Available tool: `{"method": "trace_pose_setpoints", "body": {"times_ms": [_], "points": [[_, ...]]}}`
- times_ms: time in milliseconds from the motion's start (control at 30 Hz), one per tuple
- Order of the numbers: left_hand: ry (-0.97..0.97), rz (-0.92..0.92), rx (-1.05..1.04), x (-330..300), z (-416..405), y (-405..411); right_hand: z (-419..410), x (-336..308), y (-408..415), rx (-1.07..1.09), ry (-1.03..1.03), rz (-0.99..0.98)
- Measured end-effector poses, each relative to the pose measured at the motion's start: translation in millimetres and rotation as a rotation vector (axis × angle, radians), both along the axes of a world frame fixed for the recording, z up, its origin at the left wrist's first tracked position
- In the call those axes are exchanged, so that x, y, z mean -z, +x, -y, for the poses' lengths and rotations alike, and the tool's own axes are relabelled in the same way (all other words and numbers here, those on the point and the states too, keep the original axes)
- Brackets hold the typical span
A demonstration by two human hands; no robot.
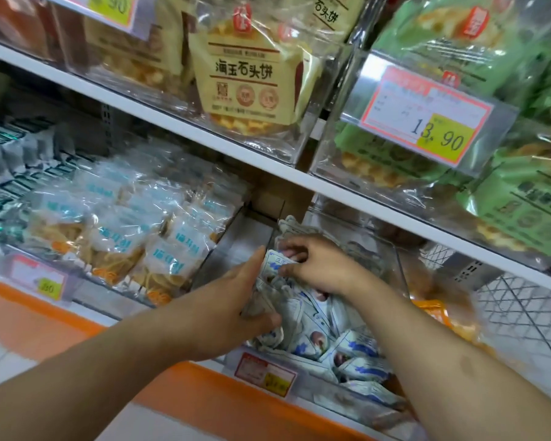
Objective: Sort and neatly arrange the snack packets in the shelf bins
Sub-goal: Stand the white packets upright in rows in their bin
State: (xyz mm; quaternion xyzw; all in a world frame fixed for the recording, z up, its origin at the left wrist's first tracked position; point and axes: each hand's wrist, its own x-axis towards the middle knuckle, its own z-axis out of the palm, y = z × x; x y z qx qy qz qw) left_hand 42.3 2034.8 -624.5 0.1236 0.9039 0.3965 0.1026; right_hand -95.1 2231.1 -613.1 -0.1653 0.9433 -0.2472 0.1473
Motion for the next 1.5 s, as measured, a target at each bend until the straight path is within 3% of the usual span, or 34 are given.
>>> {"method": "trace_pose_setpoints", "body": {"times_ms": [367,433,633,833,967,1300,1400,1500], "points": [[-0.007,0.015,-0.023,0.1,-3.2,0.9,10.8,-17.8,2.1,0.096,0.051,-0.042],[0.008,0.012,-0.027,0.3,-3.1,0.6,7.1,-21.3,5.1,0.068,-0.003,0.014],[0.049,0.009,-0.036,-3.8,-3.8,2.4,-6.1,-39.2,17.0,-0.146,0.105,0.062],[0.038,0.024,-0.036,-10.3,-7.8,5.2,-12.3,-27.2,21.6,0.014,0.172,-0.131],[0.023,0.015,-0.037,-8.6,-8.5,4.5,-6.2,-10.6,13.9,-0.009,0.194,-0.338],[0.055,-0.012,-0.029,-1.0,-4.5,1.3,3.3,-2.4,4.1,-0.010,0.250,-0.126],[0.046,-0.022,-0.032,0.0,-4.9,0.6,5.6,-3.6,4.5,-0.033,0.274,-0.178],[0.047,-0.038,-0.023,-0.4,-4.3,1.2,7.8,1.5,6.7,-0.066,0.315,-0.358]]}}
